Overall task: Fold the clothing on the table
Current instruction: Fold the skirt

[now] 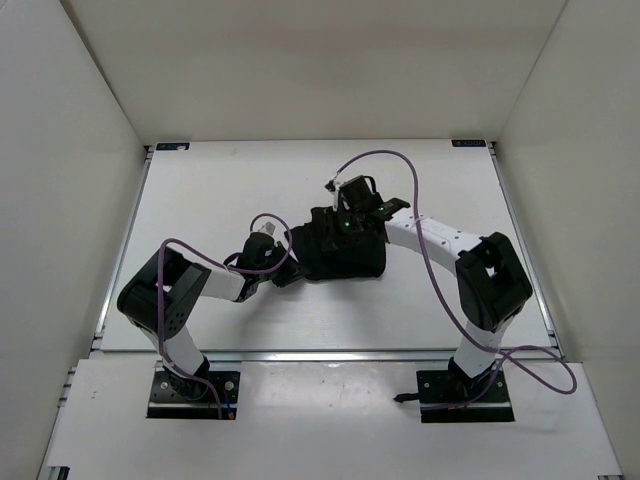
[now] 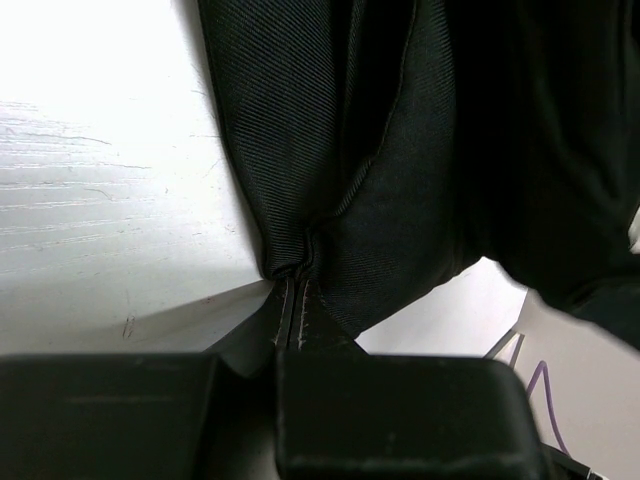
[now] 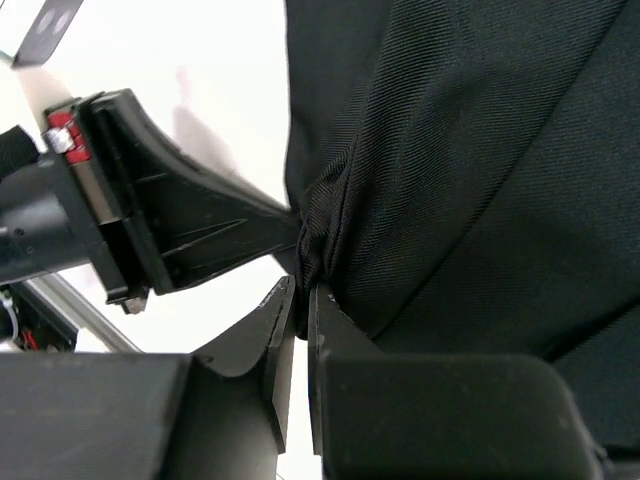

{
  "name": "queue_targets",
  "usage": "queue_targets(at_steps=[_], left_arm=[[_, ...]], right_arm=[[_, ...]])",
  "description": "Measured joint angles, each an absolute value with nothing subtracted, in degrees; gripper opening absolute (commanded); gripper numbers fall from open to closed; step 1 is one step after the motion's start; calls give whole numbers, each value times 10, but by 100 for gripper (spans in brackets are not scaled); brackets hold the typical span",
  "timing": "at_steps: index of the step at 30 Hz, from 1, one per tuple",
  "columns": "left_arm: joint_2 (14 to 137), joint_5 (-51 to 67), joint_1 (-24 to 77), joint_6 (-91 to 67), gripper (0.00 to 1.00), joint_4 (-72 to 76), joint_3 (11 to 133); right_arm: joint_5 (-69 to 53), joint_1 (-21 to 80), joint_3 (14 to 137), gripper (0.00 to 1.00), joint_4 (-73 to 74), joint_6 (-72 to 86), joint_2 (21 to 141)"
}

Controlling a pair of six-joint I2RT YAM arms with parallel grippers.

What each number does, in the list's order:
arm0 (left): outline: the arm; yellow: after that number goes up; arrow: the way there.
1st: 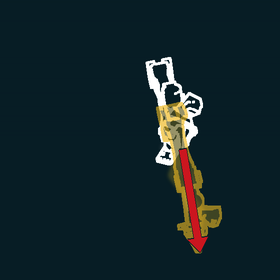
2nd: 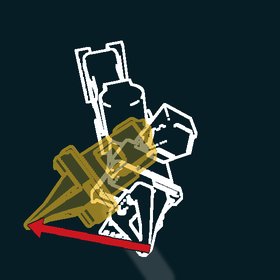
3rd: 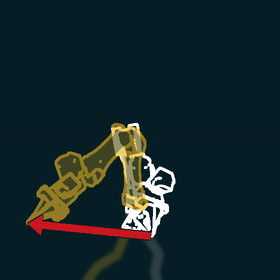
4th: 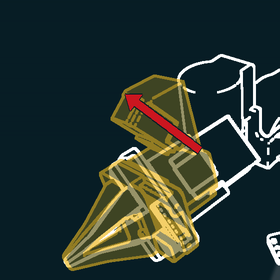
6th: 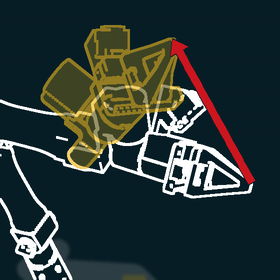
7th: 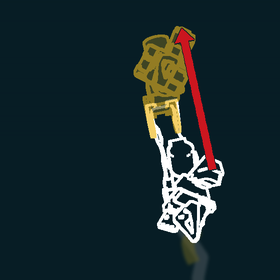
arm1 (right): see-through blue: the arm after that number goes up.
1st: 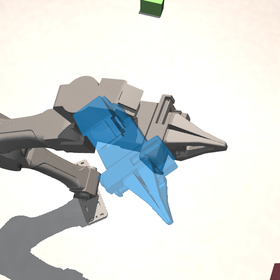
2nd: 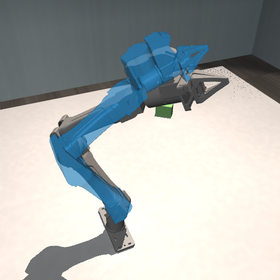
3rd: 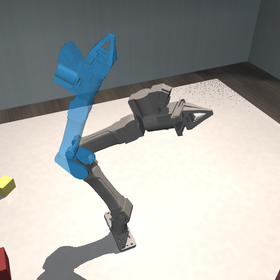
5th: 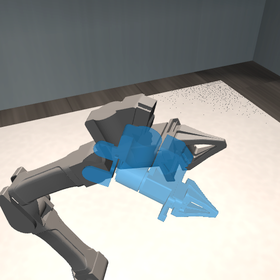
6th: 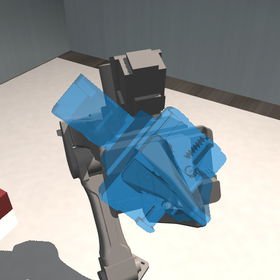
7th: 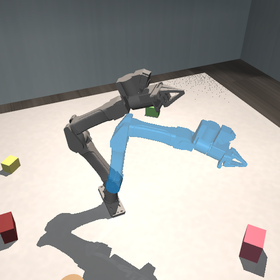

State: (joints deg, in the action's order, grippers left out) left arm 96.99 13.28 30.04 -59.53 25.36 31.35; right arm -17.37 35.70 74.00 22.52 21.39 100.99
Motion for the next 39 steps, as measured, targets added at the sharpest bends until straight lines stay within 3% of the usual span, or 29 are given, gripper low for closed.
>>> queue_targets(at_steps=[39], left_arm=[[959,149,284,-596,0,259,296]], right_arm=[[-248,418,741,0,216,214,1070]])
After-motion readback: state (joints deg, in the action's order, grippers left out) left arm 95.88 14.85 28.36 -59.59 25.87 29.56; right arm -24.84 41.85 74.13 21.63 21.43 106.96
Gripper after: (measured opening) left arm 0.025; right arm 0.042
